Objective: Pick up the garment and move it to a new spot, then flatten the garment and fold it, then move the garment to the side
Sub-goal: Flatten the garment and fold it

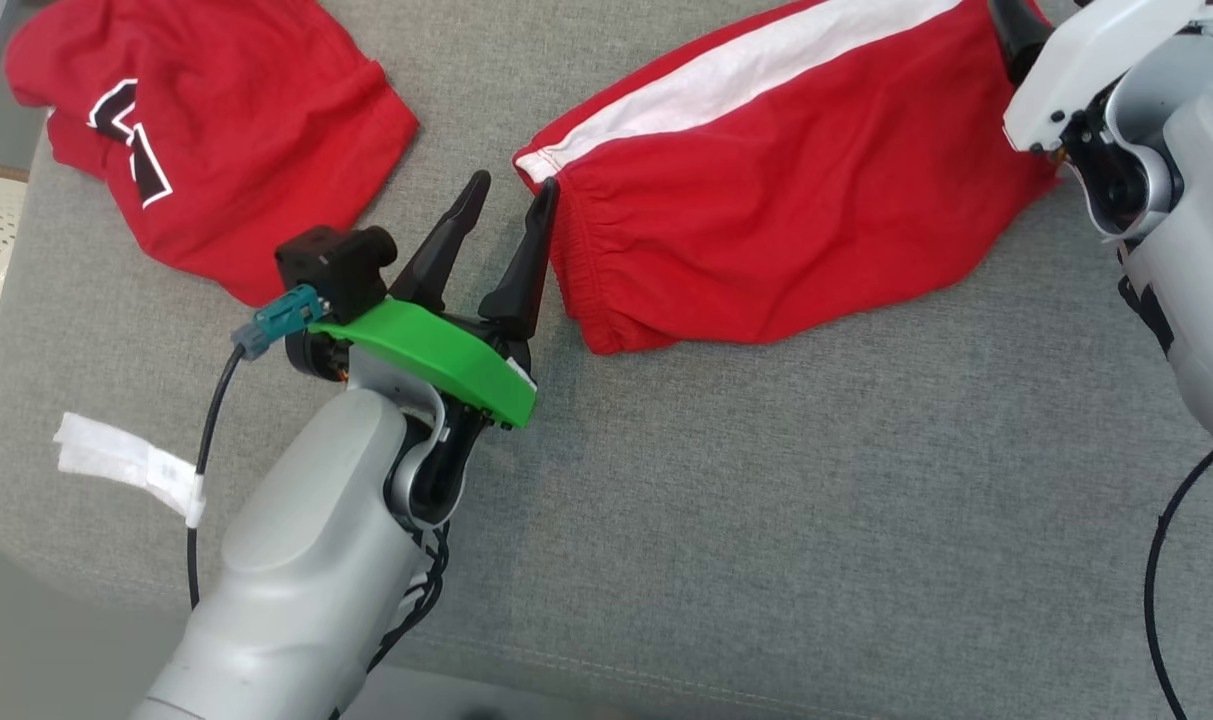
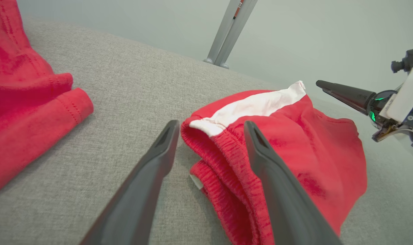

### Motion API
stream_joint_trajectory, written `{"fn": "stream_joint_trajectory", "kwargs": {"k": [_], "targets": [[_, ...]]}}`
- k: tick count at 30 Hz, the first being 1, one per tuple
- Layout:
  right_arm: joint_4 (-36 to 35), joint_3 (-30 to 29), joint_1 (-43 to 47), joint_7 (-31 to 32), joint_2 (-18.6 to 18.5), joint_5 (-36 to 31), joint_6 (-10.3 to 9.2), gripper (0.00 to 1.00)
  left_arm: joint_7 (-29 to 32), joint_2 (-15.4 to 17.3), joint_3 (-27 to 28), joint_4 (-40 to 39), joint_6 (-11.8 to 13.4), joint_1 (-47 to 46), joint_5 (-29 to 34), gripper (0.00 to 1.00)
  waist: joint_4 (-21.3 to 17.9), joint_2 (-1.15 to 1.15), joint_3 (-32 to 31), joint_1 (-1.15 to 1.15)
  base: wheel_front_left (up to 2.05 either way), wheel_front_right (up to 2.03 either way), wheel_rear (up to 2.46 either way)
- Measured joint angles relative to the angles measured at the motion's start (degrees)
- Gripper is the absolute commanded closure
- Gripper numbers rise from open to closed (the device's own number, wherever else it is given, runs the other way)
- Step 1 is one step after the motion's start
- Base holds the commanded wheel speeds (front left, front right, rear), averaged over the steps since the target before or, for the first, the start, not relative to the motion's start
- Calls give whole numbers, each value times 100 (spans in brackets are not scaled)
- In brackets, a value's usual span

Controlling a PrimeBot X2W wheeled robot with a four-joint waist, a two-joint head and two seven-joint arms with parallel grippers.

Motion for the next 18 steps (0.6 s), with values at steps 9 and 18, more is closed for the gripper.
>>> {"fn": "stream_joint_trajectory", "kwargs": {"k": [9,18], "targets": [[9,546,493,-30,-358,319,0,0,-9,71,1000,-578,16,824,795,0,-82,0,-382,0,0,0,0],[271,822,714,-1,-504,554,0,0,-10,-200,2251,-1437,153,1778,1937,0,16,0,-386,0,0,0,0]]}}
